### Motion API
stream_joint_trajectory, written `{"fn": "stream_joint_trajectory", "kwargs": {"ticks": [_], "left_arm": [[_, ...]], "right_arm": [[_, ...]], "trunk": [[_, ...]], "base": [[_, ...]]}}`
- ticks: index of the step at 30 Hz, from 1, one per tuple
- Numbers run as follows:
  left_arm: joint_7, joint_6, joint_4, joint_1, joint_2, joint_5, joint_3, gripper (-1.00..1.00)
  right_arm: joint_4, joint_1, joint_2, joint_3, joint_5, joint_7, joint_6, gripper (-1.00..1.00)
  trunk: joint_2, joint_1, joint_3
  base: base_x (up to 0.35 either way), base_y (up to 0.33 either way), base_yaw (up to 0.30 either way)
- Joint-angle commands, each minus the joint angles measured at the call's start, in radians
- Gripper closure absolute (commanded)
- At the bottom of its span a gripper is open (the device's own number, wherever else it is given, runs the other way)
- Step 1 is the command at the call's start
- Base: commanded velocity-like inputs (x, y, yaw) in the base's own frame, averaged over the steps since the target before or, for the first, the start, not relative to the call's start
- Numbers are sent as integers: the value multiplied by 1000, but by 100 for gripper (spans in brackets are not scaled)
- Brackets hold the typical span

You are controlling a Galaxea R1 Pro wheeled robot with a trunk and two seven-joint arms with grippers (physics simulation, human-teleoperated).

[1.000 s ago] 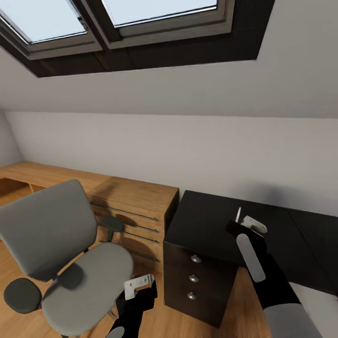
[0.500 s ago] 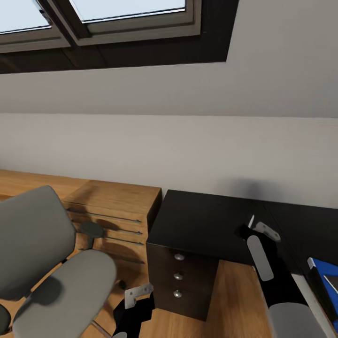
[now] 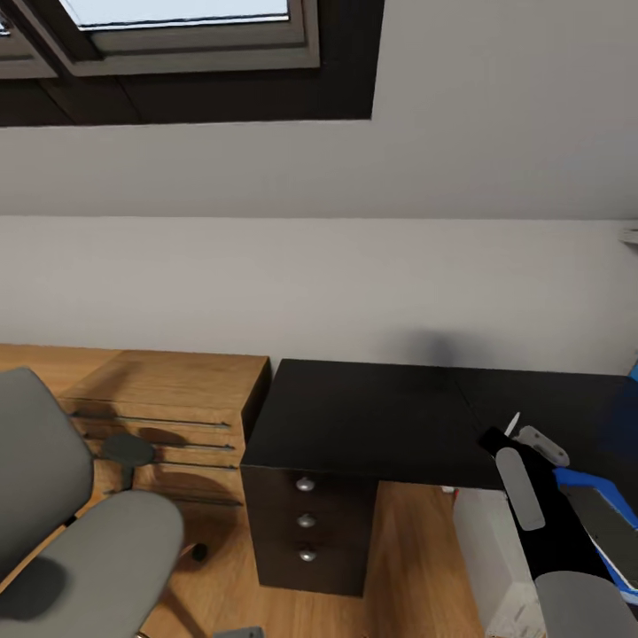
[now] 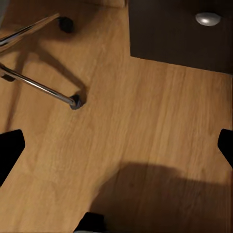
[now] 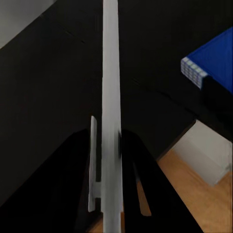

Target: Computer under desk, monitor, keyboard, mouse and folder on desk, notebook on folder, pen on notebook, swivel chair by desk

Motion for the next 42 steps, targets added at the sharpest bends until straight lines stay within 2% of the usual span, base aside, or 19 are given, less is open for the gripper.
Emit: {"fn": "stream_joint_trajectory", "kwargs": {"ticks": [1,16,24,27,42], "left_arm": [[7,2,-2,-1,2,3,-4,-100],[6,-9,0,-1,5,3,-1,-100],[6,-9,0,-1,4,3,-1,-100],[7,-9,0,-1,4,3,-1,-100],[8,-9,0,-1,3,3,1,-100]], "right_arm": [[-1,-1,-2,0,-7,-6,2,100],[16,-1,-11,0,-7,-6,-22,100],[56,-3,-12,0,-5,-6,-45,100],[103,-5,-12,3,0,-6,-56,100],[137,-7,-10,14,7,-3,-57,100]], "trunk": [[-1,0,-1],[-1,0,-1],[-1,0,-1],[-1,0,-1],[-1,0,-2]], "base": [[0,0,-280],[0,0,-280],[0,0,-280],[0,0,-252],[0,0,-30]]}}
